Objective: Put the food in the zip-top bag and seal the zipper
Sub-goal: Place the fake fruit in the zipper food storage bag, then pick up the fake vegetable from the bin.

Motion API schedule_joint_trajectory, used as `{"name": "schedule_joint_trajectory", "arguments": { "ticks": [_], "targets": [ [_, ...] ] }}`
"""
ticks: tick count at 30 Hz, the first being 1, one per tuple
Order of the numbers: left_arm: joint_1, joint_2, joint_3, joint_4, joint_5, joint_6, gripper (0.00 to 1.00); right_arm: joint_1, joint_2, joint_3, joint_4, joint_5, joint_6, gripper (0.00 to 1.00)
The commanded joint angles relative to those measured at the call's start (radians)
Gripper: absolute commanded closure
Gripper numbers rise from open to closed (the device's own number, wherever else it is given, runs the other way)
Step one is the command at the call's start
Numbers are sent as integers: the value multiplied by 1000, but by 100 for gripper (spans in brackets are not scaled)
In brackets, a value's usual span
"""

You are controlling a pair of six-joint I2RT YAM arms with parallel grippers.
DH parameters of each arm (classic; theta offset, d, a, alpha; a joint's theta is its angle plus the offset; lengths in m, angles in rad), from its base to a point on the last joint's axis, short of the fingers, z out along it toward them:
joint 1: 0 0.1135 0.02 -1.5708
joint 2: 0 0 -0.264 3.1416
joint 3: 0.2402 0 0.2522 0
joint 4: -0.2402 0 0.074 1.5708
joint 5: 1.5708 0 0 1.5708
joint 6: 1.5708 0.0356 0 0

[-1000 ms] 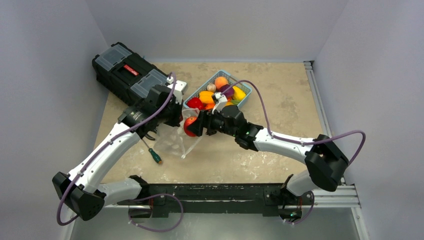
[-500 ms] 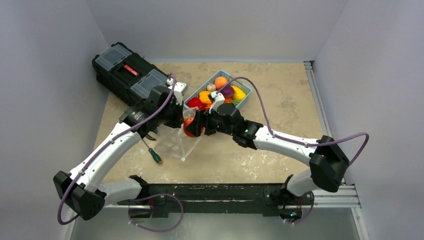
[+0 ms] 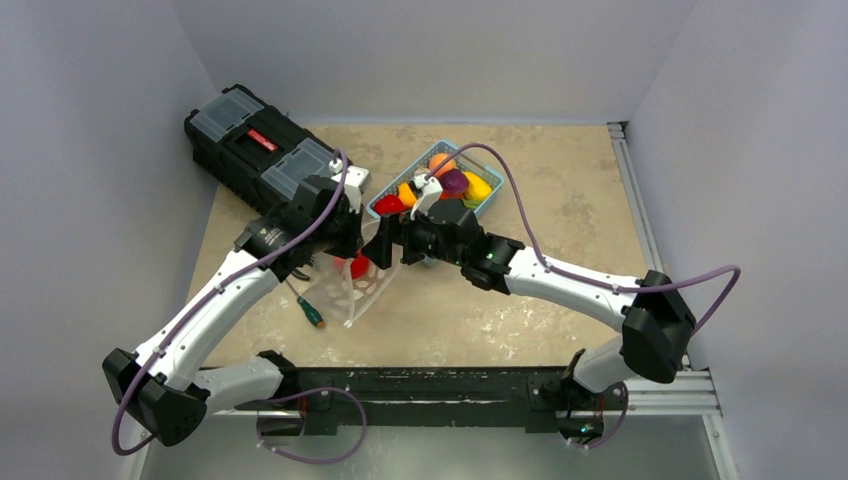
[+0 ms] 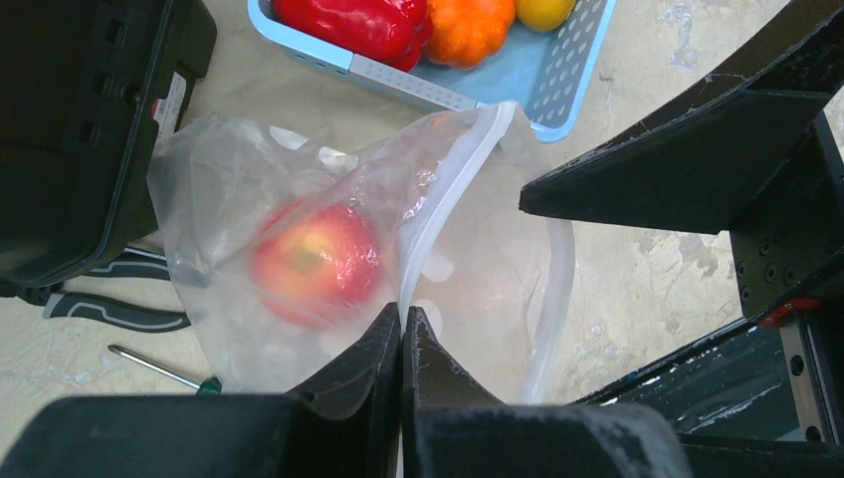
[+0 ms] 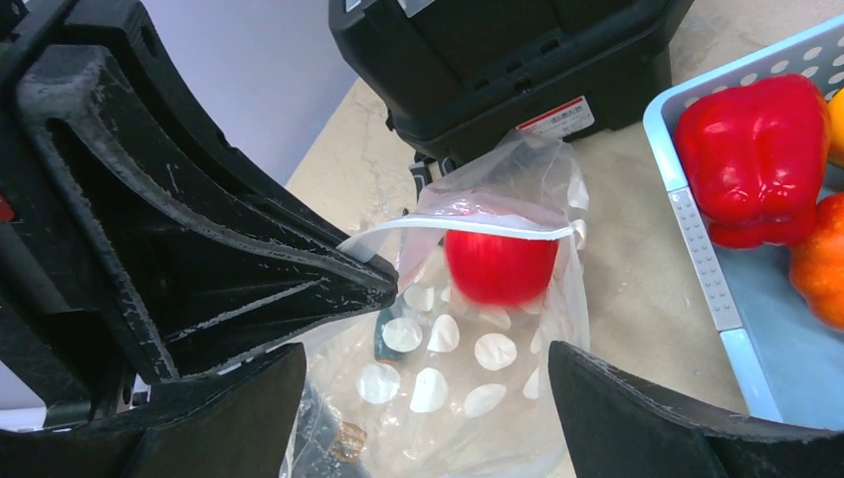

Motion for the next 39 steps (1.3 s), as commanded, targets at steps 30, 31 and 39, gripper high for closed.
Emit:
{"name": "schedule_joint_trajectory", "arguments": {
  "ticks": [30,31,39],
  "targets": [
    [4,-30,15,-33,-192,-26,100,-309,206,277,-156,2,-22,11],
    [5,-31,15,-32,-190,-25,100,-309,245,307,-171,1,-38,12],
    [5,-31,13,-30,-180,-23,100,-306,455,442,-196,-28,-121,21]
  ]
}}
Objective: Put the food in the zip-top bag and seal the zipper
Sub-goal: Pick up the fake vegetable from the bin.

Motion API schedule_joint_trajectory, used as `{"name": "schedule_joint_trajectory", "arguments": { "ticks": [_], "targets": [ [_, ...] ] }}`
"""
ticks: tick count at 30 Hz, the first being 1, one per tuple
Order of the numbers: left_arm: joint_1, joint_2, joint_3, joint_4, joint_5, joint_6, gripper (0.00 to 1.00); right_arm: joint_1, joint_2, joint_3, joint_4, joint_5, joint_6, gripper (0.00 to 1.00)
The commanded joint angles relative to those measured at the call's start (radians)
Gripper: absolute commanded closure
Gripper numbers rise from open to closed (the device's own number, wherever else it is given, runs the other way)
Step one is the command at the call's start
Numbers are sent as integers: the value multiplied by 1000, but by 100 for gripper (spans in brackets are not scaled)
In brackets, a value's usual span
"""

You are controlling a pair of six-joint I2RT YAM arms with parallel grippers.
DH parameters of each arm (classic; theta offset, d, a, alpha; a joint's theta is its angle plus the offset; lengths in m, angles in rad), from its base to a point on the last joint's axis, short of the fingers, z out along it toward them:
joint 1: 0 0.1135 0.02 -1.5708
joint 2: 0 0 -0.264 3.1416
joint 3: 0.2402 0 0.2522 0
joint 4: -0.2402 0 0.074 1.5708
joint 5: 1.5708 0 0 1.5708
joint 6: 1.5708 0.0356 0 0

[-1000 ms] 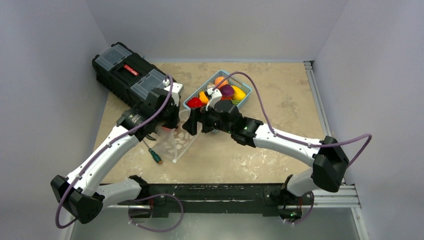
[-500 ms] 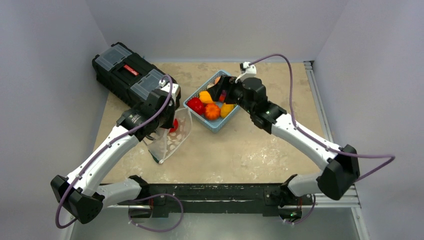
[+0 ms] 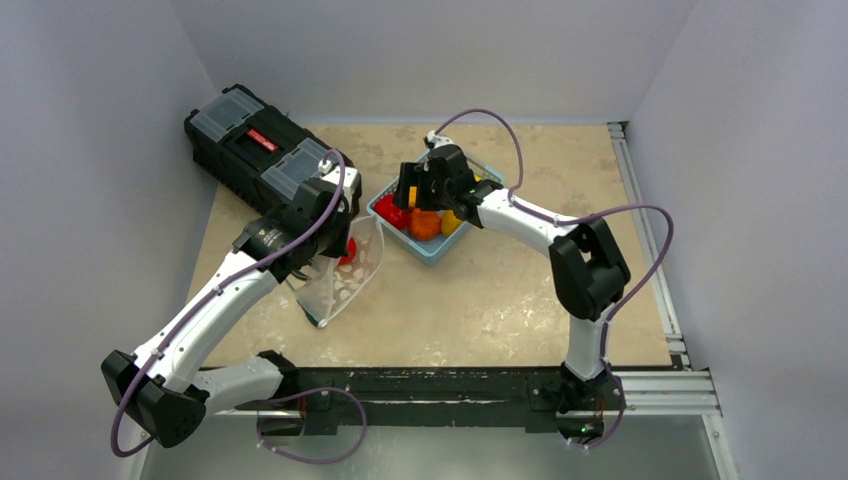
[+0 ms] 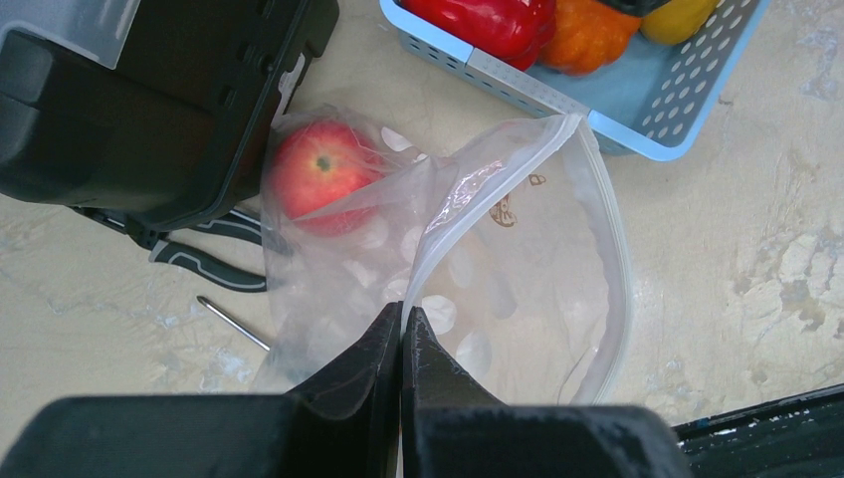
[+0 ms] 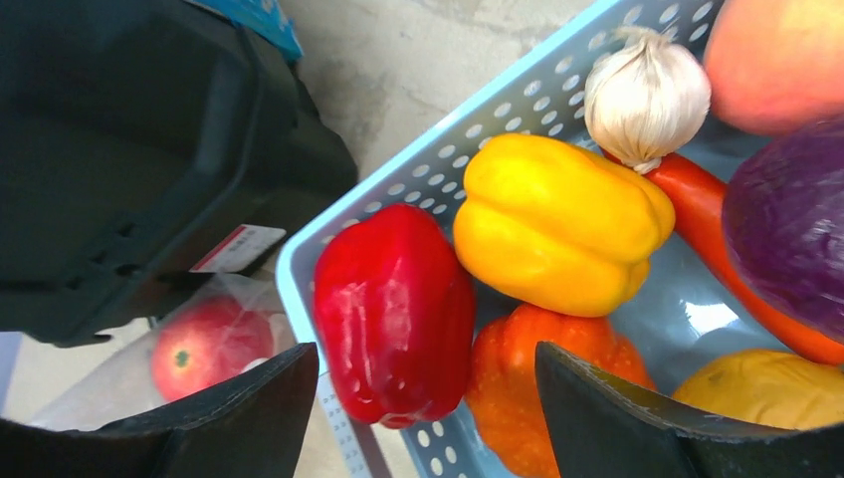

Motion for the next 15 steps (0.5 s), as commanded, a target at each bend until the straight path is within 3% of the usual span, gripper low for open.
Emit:
{"name": "schedule_joint_trajectory", "arguments": {
  "ticks": [1,15],
  "targets": [
    [4,-23,15,22,14,-9,100,4,29,78,5,-42,-59,21],
    [5,-17,15,23,25,-7,100,37,125,131,30,-95,-66,21]
  ]
}}
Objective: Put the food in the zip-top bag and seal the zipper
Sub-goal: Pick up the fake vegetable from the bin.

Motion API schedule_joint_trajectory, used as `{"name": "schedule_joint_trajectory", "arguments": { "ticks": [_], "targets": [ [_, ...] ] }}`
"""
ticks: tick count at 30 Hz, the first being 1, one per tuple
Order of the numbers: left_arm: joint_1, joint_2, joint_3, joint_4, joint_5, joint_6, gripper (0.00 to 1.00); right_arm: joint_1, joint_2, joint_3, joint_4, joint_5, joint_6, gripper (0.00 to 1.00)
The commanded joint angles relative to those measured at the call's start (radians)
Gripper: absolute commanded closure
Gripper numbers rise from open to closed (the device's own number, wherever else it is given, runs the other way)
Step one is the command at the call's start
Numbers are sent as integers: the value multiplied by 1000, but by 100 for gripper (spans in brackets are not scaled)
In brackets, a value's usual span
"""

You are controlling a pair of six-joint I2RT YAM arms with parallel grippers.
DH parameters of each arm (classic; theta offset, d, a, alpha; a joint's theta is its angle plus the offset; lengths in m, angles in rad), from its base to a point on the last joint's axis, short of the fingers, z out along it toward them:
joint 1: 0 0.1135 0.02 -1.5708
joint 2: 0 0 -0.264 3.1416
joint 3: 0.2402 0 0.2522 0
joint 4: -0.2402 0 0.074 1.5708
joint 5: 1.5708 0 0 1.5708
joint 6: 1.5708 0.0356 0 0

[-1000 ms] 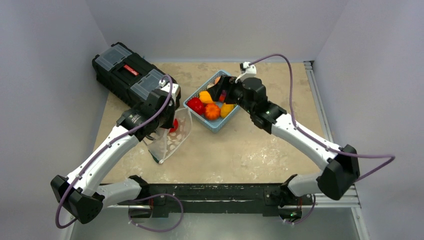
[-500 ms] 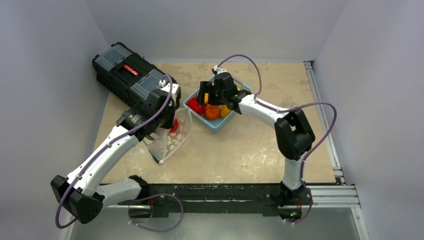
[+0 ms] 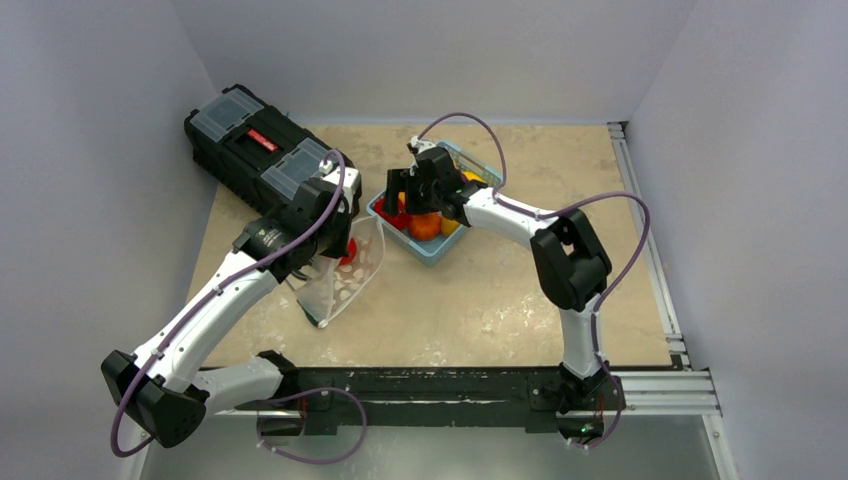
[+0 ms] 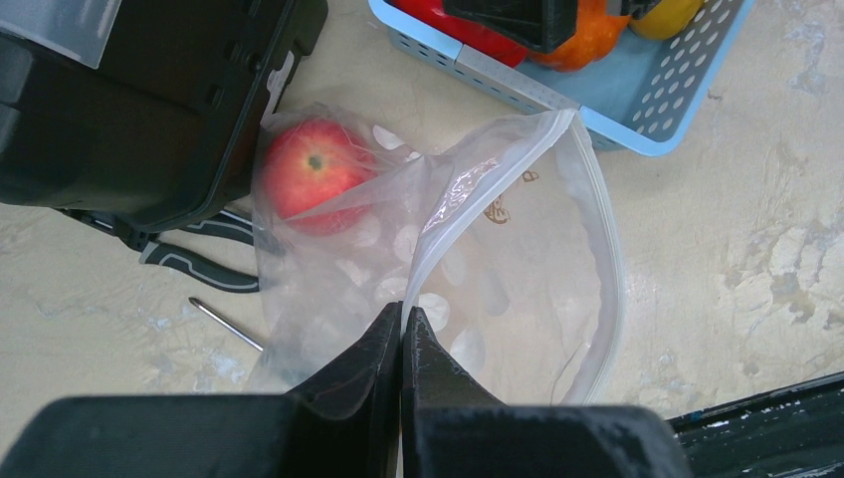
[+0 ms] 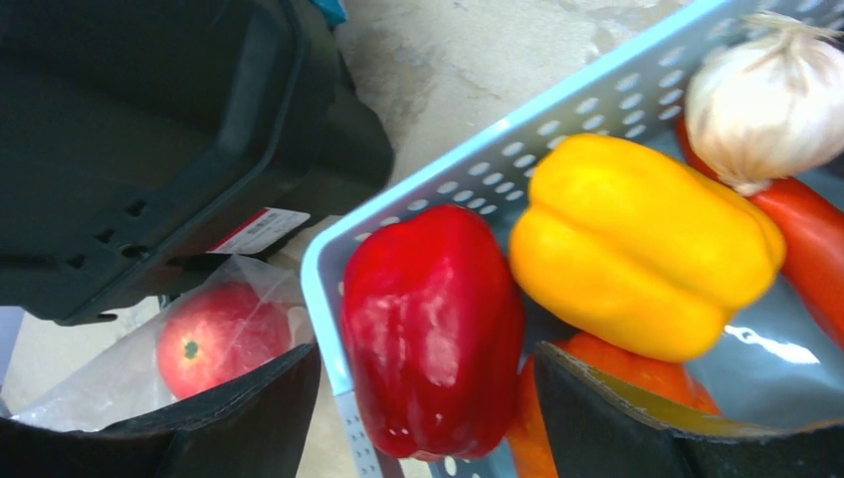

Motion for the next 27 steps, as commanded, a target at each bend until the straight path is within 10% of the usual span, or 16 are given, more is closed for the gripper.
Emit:
{"name": "schedule_joint_trajectory", "arguments": {
  "ticks": [1,27],
  "targets": [
    [5,-17,15,24,6,-7,100,20,32,79,13,-12,-24,21],
    [5,0,15,23,4,-4,100,39,-278,-131,35,106,-15,80]
  ]
}}
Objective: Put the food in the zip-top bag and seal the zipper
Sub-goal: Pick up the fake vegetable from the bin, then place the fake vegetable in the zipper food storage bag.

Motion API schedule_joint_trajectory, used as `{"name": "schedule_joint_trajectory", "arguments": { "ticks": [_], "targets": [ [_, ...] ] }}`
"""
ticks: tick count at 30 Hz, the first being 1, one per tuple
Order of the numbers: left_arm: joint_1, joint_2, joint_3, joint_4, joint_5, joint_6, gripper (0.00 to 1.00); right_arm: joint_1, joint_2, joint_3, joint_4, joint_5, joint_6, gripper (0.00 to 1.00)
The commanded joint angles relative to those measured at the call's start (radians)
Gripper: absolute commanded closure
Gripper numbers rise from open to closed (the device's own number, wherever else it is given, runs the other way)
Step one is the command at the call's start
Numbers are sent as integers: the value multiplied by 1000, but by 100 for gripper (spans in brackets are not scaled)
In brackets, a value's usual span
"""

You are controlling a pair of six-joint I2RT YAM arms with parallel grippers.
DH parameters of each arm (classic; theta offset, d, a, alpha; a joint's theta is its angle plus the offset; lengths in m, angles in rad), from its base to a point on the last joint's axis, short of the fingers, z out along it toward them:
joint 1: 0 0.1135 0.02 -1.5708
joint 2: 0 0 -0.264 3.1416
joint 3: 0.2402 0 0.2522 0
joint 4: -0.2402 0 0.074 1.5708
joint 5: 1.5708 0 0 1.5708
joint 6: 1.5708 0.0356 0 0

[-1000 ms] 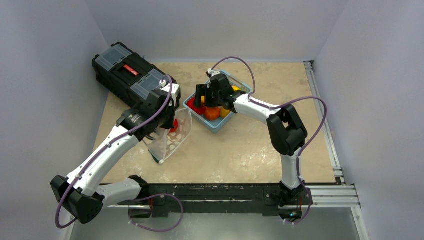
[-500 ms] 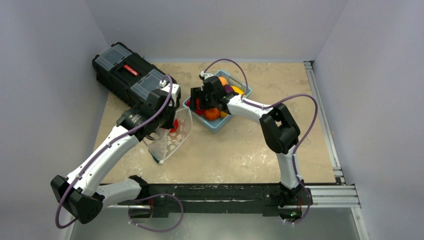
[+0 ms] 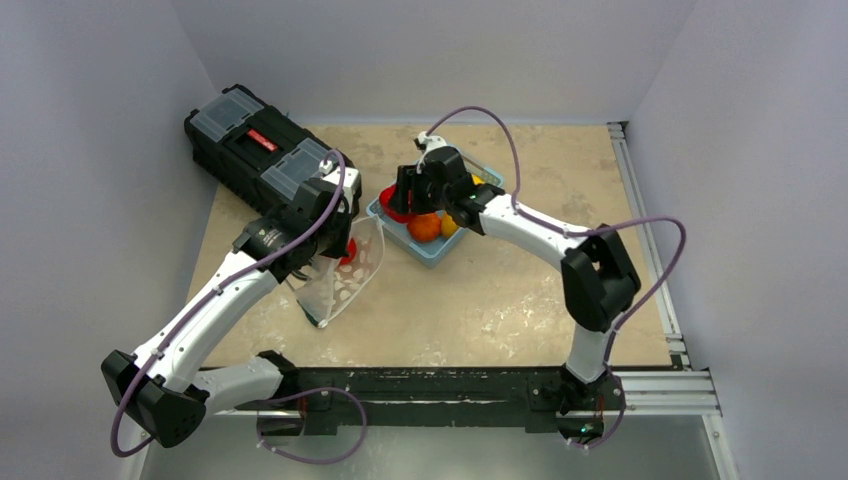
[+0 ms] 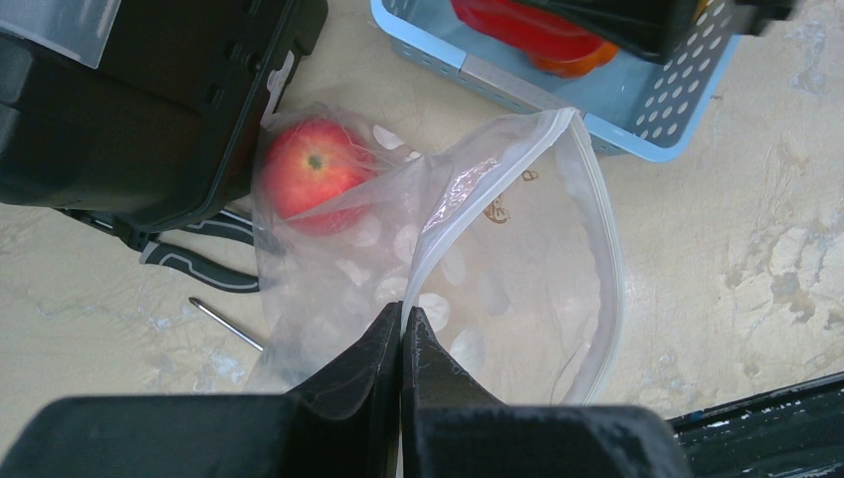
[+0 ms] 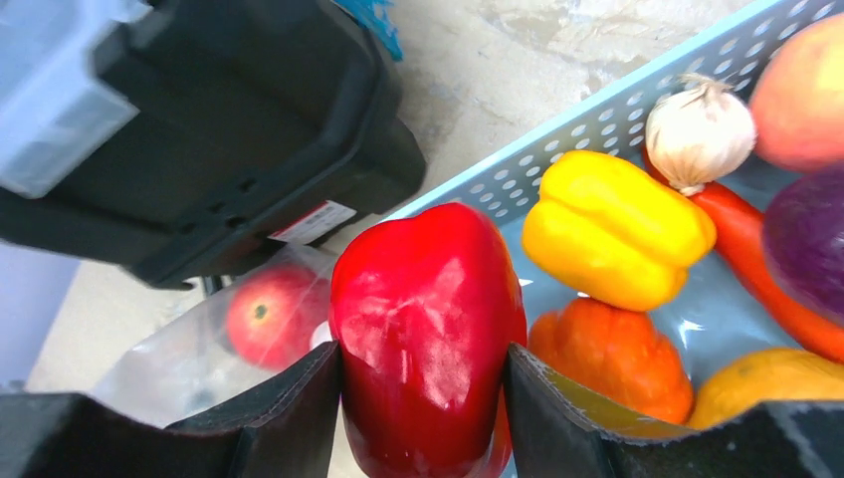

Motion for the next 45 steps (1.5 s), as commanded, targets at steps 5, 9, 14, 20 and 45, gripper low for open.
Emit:
{"name": "schedule_joint_trajectory", "arguments": {
  "ticks": [5,9,14,20,45],
  "targets": [
    [4,2,15,22,3,-5,100,0,-256,-215,36,35,9,87],
    [5,4,14,23,29,-4,100,7,-386,-320,-11,95,-10,88],
    [5,10,13,28,54,-4,100,8,-570,-417,-14,87,1,89],
    [4,10,14,25,45,-3,100,104,-677,-387,19,-11,-14,89],
    [4,-2,12,25,33,-2,100,322,-399,-196,-37,100,76,70]
  ]
}}
